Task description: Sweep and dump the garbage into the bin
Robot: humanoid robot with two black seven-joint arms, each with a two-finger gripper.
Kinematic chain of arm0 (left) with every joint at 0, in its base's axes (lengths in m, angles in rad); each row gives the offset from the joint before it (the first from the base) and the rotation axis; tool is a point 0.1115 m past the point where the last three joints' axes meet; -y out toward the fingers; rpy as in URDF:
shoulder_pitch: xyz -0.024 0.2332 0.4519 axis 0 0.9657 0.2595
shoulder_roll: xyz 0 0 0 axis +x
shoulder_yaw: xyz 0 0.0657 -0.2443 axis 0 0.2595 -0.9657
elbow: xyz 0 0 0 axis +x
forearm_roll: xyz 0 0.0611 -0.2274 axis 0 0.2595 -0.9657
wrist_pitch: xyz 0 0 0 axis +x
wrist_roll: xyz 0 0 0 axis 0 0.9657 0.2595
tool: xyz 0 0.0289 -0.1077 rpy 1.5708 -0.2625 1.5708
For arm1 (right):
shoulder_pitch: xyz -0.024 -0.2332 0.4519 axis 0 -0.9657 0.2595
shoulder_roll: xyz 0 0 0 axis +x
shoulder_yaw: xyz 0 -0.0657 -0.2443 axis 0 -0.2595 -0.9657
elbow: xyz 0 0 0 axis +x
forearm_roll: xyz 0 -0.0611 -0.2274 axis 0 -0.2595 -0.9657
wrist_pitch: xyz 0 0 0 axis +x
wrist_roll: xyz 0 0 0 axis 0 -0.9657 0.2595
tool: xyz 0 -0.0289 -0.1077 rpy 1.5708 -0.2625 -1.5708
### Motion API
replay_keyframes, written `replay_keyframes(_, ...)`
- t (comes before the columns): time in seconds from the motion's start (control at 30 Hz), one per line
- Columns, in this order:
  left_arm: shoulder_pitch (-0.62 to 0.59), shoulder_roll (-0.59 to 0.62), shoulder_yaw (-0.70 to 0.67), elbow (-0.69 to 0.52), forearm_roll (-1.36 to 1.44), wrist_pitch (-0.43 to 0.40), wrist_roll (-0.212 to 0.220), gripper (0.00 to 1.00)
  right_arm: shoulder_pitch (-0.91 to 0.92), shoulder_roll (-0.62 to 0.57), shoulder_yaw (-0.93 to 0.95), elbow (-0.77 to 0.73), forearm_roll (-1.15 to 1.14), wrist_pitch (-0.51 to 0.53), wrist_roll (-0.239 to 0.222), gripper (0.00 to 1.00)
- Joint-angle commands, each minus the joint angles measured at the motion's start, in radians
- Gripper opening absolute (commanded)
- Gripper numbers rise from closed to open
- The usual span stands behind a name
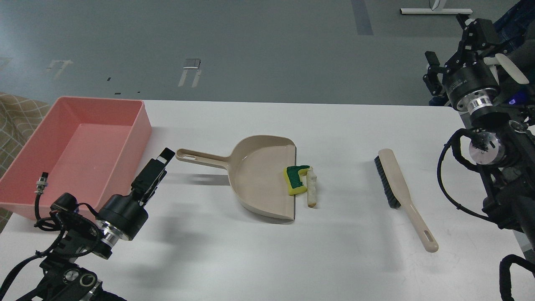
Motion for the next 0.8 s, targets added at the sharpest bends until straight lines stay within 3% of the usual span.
replay_keyframes(0.0,0.001,-0.048,0.002,0.019,-0.002,0.008,0.019,1.00,-0.001,0.000,0.000,0.001,0.000,0.000,0.000,1.00)
replay_keyframes(0.27,-0.022,-0.154,0.012,0.072,-0.001,0.091,0.080,1.00,-0.001,-0.001,0.000,0.002,0.000,0.000,0.000,1.00)
replay_keyframes(0.77,-0.109,-0.264,0.039,0.184,0.005,0.138,0.090,1.00,-0.001,0.000,0.006,0.005,0.000,-0.002,0.000,1.00)
